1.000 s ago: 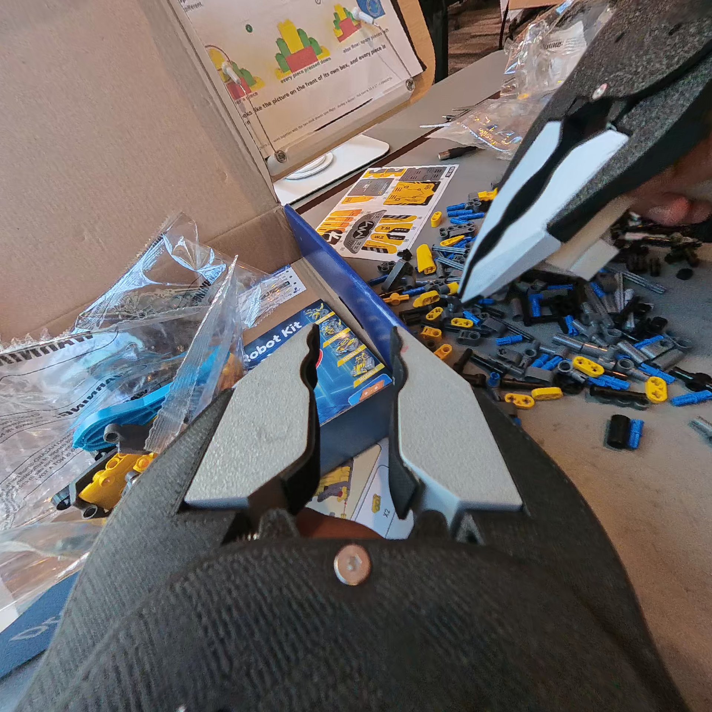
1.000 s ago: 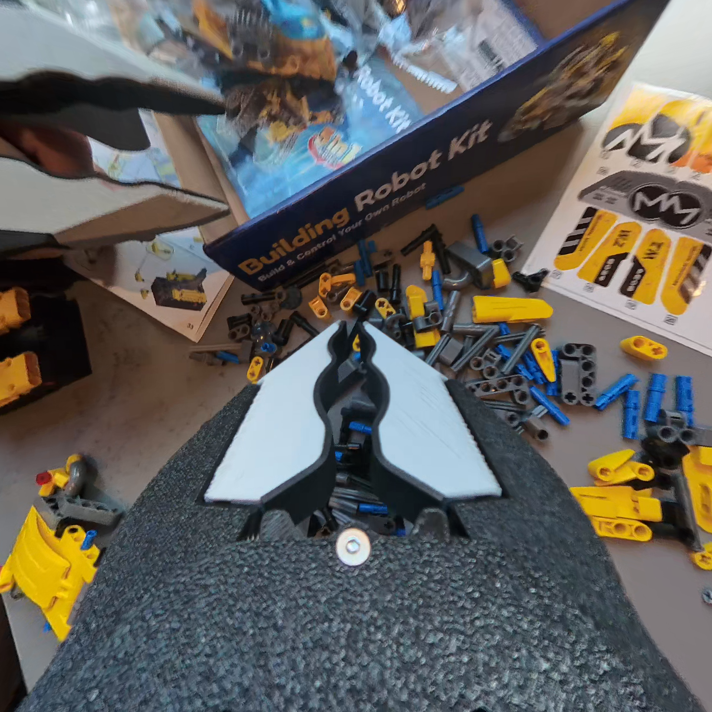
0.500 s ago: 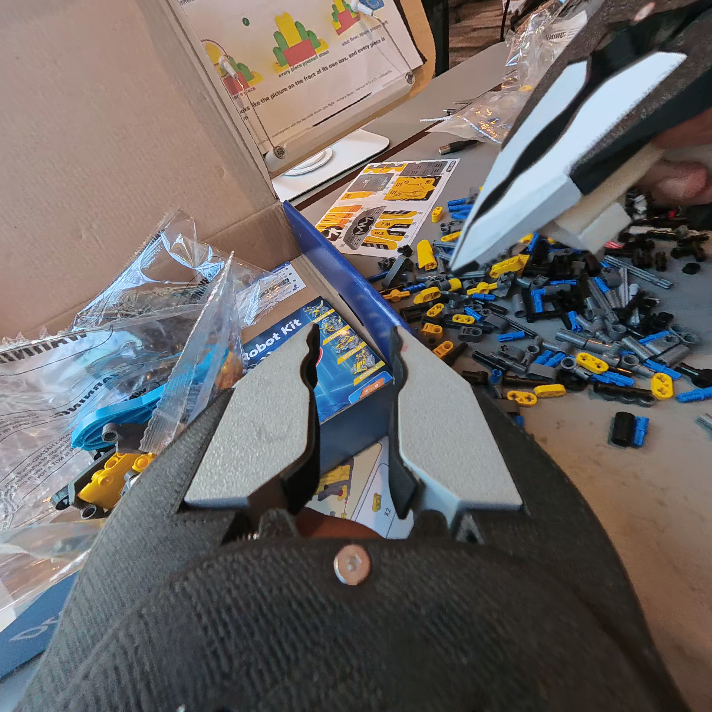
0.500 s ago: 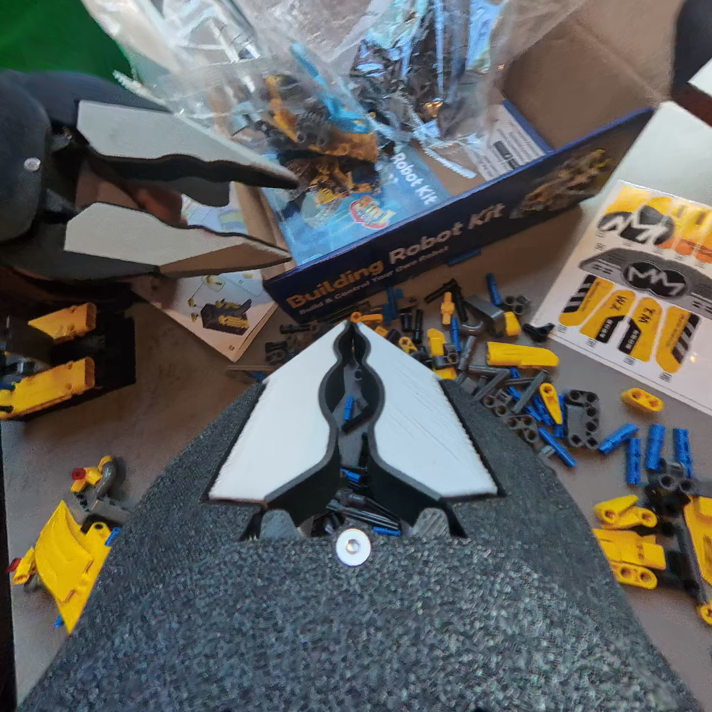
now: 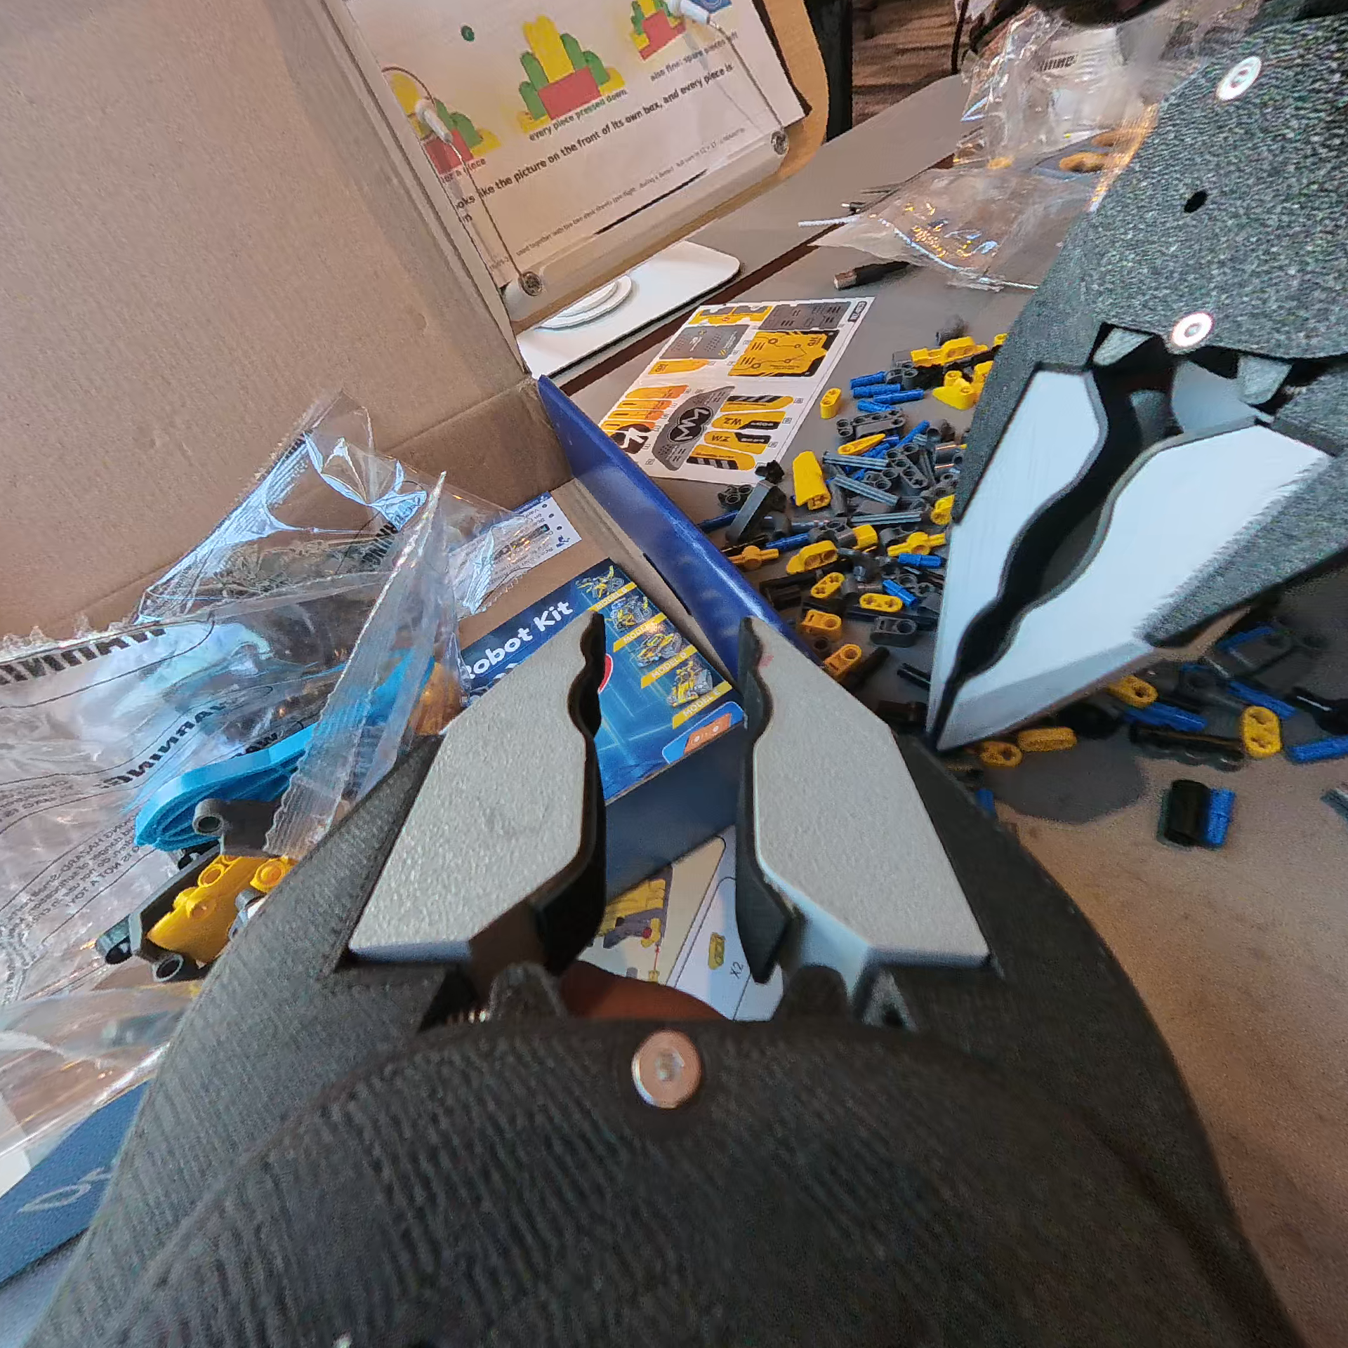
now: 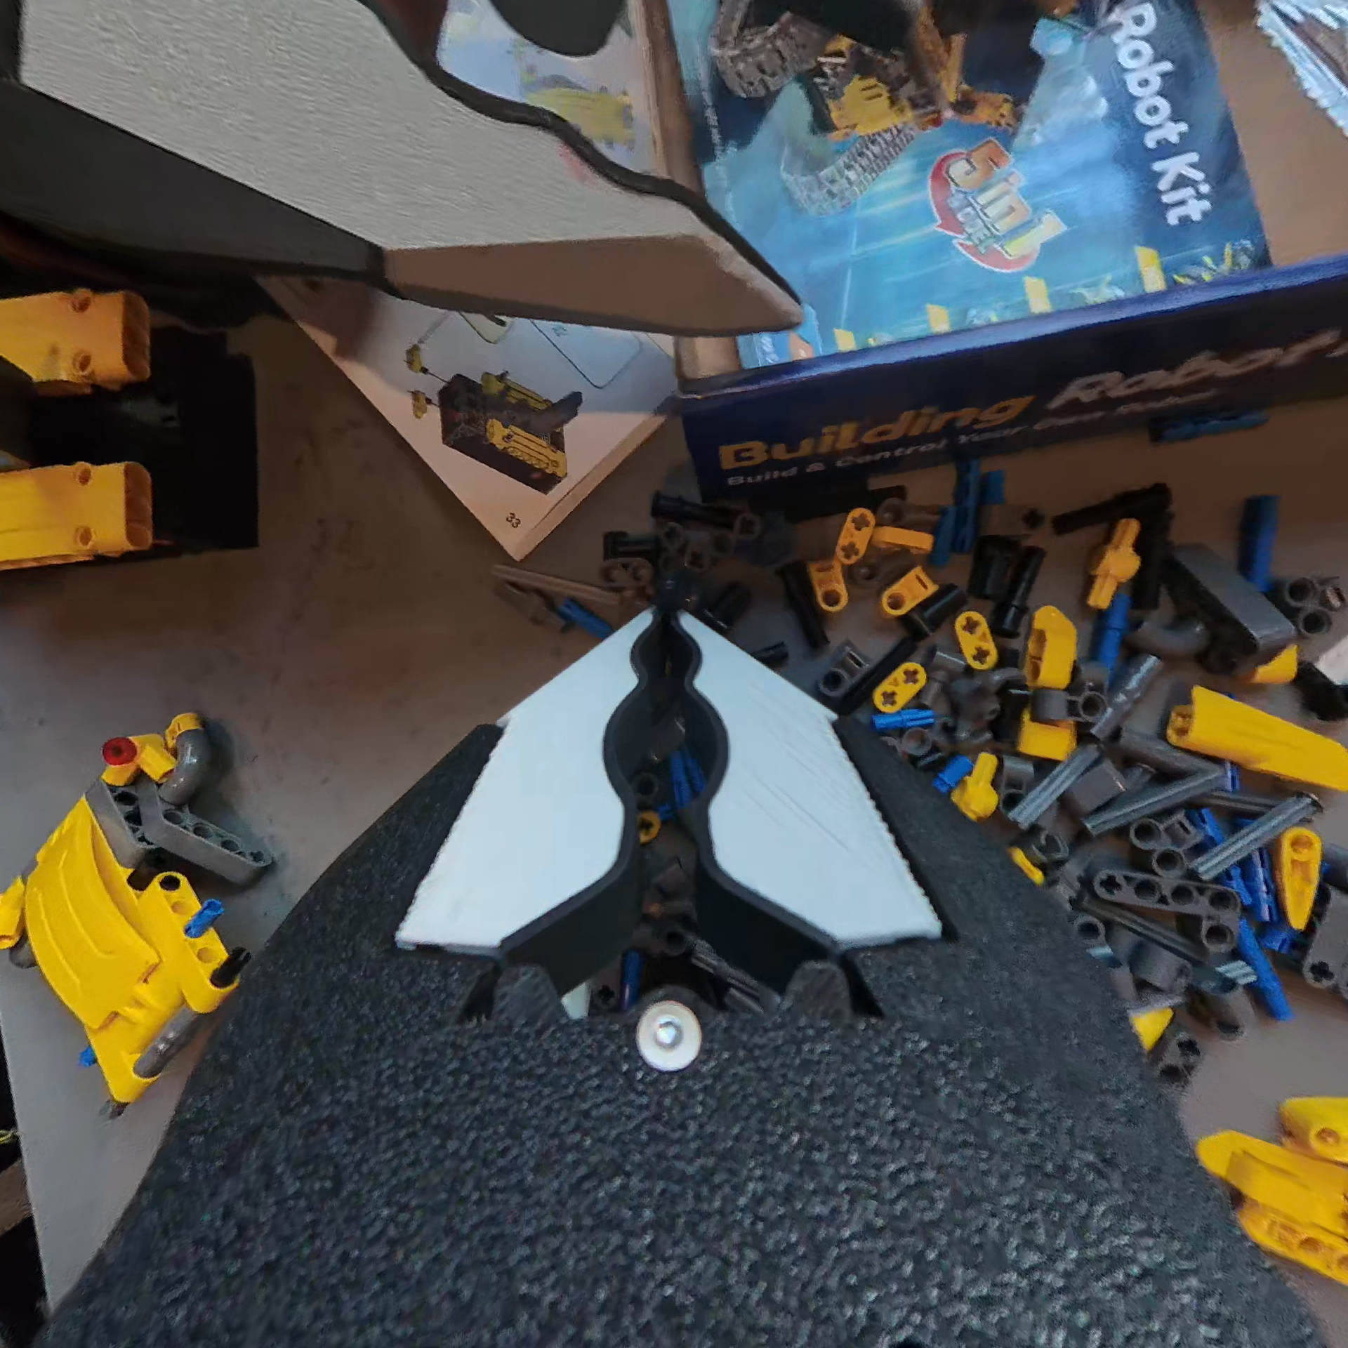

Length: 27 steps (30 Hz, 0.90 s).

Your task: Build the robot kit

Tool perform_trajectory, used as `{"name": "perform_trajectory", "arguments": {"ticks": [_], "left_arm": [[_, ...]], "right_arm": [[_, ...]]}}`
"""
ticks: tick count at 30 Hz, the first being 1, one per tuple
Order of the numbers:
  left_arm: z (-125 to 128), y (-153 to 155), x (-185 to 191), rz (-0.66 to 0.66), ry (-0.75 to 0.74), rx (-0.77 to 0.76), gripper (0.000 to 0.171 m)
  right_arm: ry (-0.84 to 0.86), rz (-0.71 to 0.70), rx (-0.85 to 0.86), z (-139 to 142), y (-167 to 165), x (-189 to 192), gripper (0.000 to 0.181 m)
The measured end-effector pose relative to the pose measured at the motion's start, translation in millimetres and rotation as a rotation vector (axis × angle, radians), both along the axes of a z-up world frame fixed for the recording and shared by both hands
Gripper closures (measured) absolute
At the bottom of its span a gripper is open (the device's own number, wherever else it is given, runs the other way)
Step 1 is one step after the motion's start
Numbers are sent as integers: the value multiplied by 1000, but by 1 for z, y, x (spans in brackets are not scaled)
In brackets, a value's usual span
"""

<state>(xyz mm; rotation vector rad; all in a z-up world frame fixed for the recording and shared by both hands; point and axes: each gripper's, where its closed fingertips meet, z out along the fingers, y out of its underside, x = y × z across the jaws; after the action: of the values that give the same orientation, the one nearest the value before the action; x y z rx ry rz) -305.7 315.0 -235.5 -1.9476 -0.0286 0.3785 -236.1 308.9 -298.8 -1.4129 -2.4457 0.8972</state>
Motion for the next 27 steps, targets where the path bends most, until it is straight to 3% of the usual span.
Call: {"name": "perform_trajectory", "arguments": {"ticks": [1,5,9,16,20,27], "left_arm": [[0,0,0,1,-1,0,137],[-1,0,1,-2,2,-5,137],[-1,0,1,-2,4,-3,138],[-2,0,0,-1,7,-7,137],[-1,0,0,1,2,-5,137],[-3,0,1,-6,13,-15,137]], "right_arm": [[-11,-27,20,-2,7,0,180],[-30,-83,6,-3,23,1,181],[1,-33,-73,14,13,5,178],[-69,109,-7,-5,-12,19,178],[-53,62,28,-4,1,15,179],[75,-39,-40,30,24,4,181]]}}
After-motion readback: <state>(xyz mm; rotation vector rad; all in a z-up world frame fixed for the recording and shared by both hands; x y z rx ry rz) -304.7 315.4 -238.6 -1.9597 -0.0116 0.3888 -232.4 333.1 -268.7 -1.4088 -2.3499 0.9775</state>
